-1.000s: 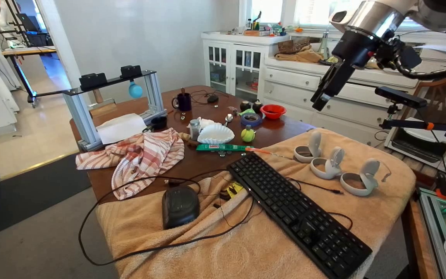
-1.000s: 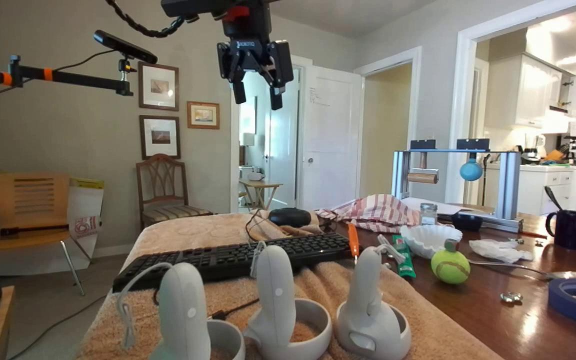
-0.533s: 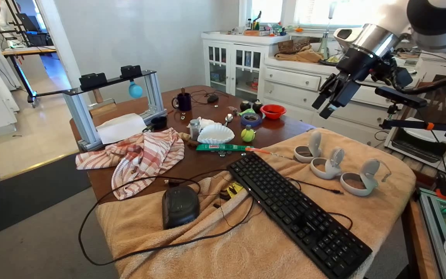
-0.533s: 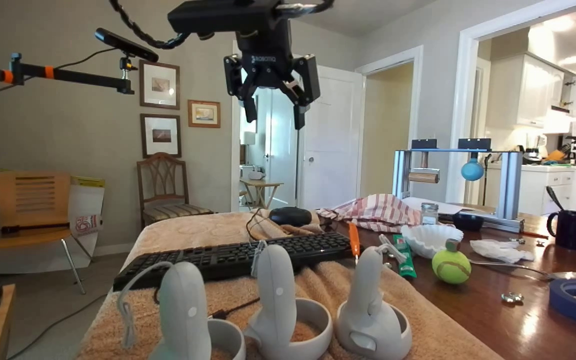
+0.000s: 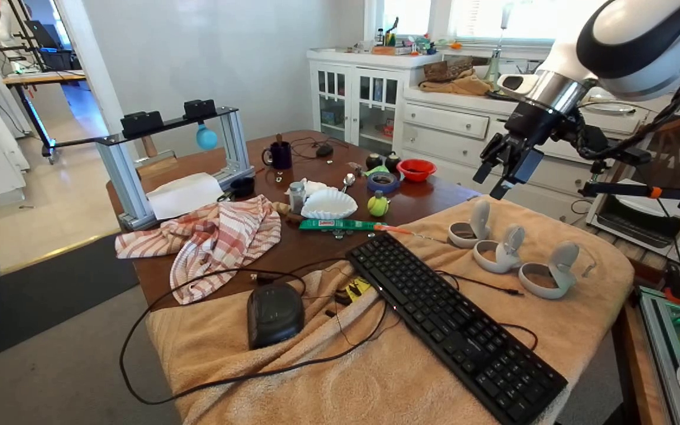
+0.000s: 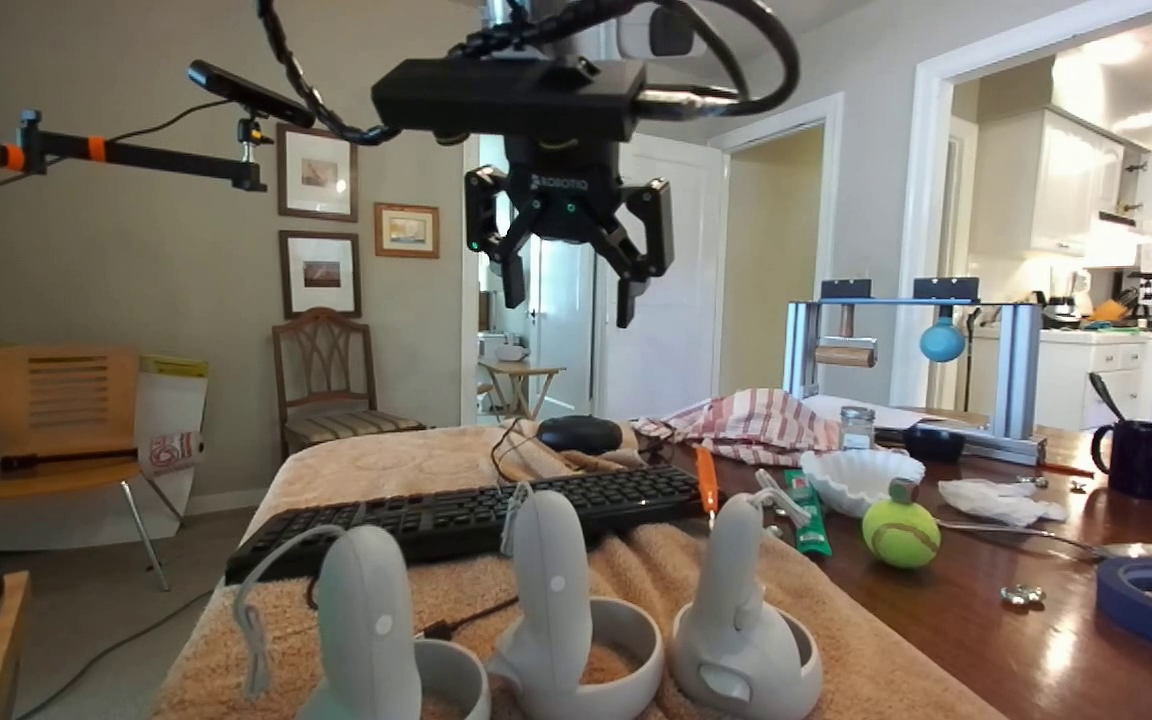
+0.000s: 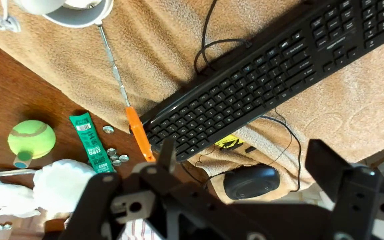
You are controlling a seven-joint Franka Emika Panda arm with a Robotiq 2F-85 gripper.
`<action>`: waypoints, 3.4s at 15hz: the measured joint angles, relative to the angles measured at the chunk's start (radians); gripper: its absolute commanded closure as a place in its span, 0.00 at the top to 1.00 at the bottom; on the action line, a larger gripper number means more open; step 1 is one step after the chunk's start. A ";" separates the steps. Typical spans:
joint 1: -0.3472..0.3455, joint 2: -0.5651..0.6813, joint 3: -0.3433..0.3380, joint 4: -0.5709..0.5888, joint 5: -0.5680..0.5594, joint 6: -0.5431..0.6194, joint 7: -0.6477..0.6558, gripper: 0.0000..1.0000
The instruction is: Move the gray objects off the orange towel using the spatula
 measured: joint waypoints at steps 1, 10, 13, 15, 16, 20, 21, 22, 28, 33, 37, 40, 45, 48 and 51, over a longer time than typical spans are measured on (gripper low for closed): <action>0.000 0.033 -0.001 0.012 0.015 0.014 -0.019 1.00; -0.037 0.051 0.039 0.020 0.023 0.017 -0.024 1.00; -0.047 0.056 0.042 0.021 0.040 0.044 -0.067 1.00; -0.044 0.067 0.027 0.027 0.080 0.053 -0.143 1.00; -0.040 0.074 0.017 0.032 0.106 0.053 -0.190 1.00; -0.017 0.132 -0.024 0.064 0.231 0.050 -0.402 1.00; -0.008 0.156 -0.035 0.078 0.249 0.050 -0.437 1.00; 0.005 0.184 -0.050 0.096 0.261 0.050 -0.461 1.00; 0.063 0.393 -0.087 0.221 0.335 0.035 -0.550 1.00; 0.069 0.557 -0.068 0.296 0.357 0.057 -0.599 1.00; 0.069 0.645 -0.036 0.336 0.373 0.094 -0.615 1.00; 0.067 0.689 -0.008 0.362 0.429 0.127 -0.615 1.00; 0.058 0.731 0.001 0.392 0.482 0.134 -0.608 1.00; -0.035 0.724 0.098 0.394 0.433 0.148 -0.579 1.00; -0.061 0.731 0.117 0.397 0.427 0.148 -0.574 1.00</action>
